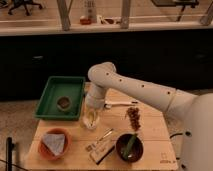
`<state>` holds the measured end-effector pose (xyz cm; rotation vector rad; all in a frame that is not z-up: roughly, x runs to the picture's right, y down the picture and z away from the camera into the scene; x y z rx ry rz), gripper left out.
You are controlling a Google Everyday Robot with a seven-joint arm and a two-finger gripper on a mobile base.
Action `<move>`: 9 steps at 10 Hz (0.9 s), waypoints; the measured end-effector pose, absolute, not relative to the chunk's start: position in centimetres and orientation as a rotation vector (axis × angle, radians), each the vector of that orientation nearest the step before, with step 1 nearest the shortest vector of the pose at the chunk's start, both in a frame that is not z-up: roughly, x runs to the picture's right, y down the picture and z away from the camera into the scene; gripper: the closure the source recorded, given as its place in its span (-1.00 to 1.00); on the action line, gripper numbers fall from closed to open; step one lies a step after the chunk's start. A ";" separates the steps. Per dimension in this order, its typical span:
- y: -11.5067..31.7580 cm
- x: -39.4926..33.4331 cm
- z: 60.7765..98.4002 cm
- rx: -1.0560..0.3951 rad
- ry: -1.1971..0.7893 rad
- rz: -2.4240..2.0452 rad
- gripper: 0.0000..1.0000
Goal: Place banana in paper cup
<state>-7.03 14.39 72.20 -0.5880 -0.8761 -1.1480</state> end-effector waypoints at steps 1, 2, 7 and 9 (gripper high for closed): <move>14.8 -6.9 72.4 -0.593 -0.889 -1.141 0.61; 15.2 -6.9 72.7 -0.599 -0.901 -1.135 0.39; 15.8 -6.7 73.2 -0.621 -0.921 -1.128 -0.57; 15.8 -6.8 73.2 -0.627 -0.923 -1.132 -0.60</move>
